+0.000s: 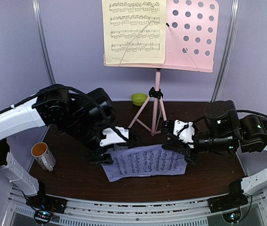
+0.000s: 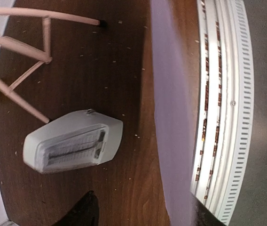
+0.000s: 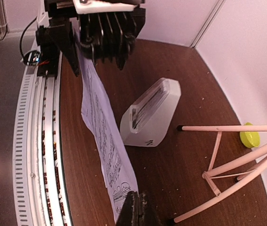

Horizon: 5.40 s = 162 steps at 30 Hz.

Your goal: Set up the instrument practice props

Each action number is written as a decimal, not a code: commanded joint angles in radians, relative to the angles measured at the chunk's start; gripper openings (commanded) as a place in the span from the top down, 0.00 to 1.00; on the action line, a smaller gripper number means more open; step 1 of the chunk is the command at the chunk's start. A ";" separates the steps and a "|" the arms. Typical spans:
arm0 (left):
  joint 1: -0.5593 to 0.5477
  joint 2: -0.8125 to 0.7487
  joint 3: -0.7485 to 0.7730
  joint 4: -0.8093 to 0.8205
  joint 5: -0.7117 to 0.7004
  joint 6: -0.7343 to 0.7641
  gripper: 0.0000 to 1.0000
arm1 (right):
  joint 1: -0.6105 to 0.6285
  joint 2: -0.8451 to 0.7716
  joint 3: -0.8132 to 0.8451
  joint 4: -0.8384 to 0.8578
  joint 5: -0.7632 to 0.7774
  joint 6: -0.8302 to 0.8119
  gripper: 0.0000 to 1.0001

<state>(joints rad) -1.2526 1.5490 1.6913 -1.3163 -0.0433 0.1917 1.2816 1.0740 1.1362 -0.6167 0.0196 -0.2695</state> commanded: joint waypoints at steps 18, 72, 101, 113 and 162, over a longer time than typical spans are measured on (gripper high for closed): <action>0.141 -0.618 -0.857 1.617 0.017 -0.198 0.02 | -0.188 -0.375 -0.151 0.665 -0.213 0.306 1.00; 0.136 -0.200 -0.170 1.155 0.397 -0.235 1.00 | -0.267 -0.252 -0.016 0.512 -0.085 0.253 0.18; 0.137 -0.181 -0.172 1.406 0.327 -0.303 0.88 | -0.271 -0.252 0.036 0.582 -0.206 0.303 1.00; 0.137 -0.165 -0.053 1.452 0.139 -0.413 1.00 | -0.355 -0.209 0.095 0.636 0.193 0.244 0.43; 0.148 -0.088 0.283 1.284 -0.294 -0.262 1.00 | -0.428 0.380 0.666 0.512 0.387 -0.021 0.74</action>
<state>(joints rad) -1.1114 1.4513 1.9442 -0.0547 -0.3225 -0.0944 0.8574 1.4418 1.7615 -0.0811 0.4244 -0.3004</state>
